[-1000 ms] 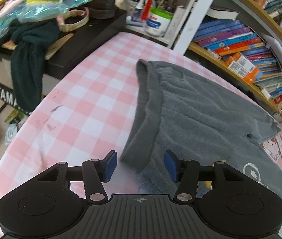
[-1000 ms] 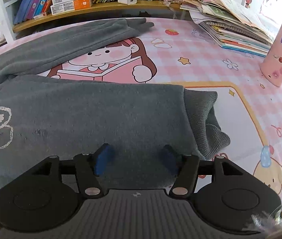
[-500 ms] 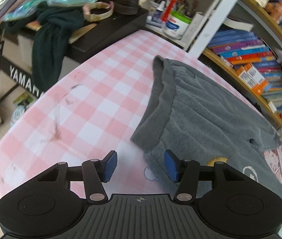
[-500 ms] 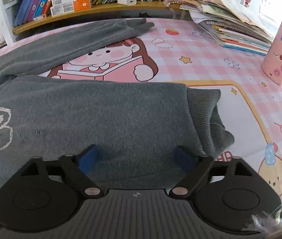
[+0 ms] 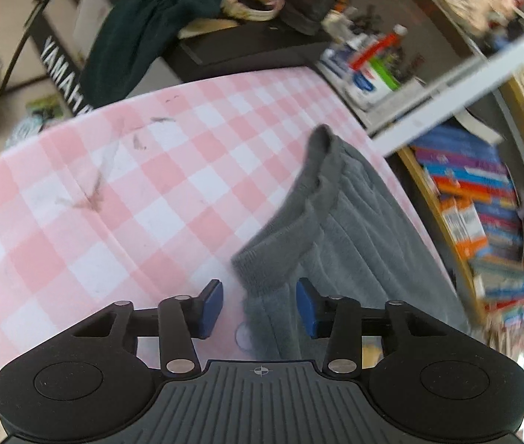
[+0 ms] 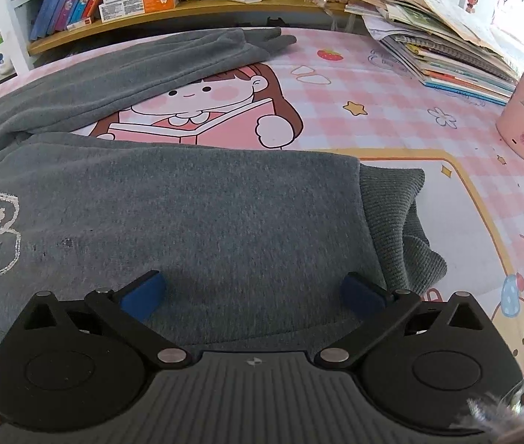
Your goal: Fold clothes
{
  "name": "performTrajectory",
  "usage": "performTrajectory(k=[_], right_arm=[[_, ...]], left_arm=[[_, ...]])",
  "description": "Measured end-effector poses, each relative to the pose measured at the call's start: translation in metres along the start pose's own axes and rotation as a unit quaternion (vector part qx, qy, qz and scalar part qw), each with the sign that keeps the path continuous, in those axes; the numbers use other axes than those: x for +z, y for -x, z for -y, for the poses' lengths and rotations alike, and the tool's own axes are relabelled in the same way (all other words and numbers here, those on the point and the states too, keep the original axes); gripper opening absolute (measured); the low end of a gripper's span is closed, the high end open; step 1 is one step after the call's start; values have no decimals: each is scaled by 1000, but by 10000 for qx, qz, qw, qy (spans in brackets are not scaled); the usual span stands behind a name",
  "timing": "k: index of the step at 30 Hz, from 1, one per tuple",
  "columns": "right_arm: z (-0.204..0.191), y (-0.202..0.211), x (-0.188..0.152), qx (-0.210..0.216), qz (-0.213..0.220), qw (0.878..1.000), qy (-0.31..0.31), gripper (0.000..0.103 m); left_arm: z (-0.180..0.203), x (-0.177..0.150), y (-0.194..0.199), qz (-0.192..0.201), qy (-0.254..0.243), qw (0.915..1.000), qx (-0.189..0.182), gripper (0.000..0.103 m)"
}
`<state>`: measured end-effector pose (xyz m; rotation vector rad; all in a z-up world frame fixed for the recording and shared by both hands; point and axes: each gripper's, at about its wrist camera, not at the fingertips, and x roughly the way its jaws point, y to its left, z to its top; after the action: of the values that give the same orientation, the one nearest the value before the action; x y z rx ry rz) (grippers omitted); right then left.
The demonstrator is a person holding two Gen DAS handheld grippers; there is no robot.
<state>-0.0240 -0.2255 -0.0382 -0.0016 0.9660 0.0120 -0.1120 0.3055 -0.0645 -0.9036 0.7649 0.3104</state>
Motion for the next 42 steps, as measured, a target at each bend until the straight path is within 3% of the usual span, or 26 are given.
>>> performTrajectory(k=[6,8,11,13,14,15,21,27,28,31,34,36,37,39,42], right_arm=[[0,2,-3,-33,87,9999,-46,103],[-1,2,-4,-50,117,9999,-76,103],[-2,3,-5,-83,140,9998,-130,103],[-5,3,-5,-66,128,9998,-115,103],[-7,4,-5,-53,117,9999,-88,103],[-10,4,-5,-21,106,9999,-46,103],[-23,9,-9,205,85,9995,230,103],[-30,18,-14,378,83,9985,396,103],[-31,19,-15,407,83,9982,423,103],[-19,42,-17,317,605,9974,229,103],[4,61,-18,100,963,9946,-361,91],[22,64,-19,-79,968,9923,-772,64],[31,62,-19,-194,922,9908,-970,57],[49,53,-19,-427,688,9887,-1264,33],[63,44,-17,-425,524,9883,-1365,28]], left_arm=[[-9,7,-14,-26,768,9968,-207,22],[-12,9,-19,-35,1024,9944,-276,12],[11,9,-1,557,101,9984,77,7],[36,5,15,991,-858,9911,217,7],[49,3,23,1205,-1344,9832,282,7],[50,5,27,1287,-1380,9815,335,7],[-1,17,4,674,-694,9909,935,7],[-8,23,4,699,-690,9910,907,8],[-8,25,5,633,-701,9912,924,14],[-11,28,19,698,-599,9917,899,16],[-7,24,47,1528,-585,9850,555,17],[4,24,47,1488,-836,9850,235,17],[10,23,42,1368,-1030,9851,184,17],[24,19,30,1117,-1401,9837,131,17],[37,10,11,758,-1706,9824,103,17]])
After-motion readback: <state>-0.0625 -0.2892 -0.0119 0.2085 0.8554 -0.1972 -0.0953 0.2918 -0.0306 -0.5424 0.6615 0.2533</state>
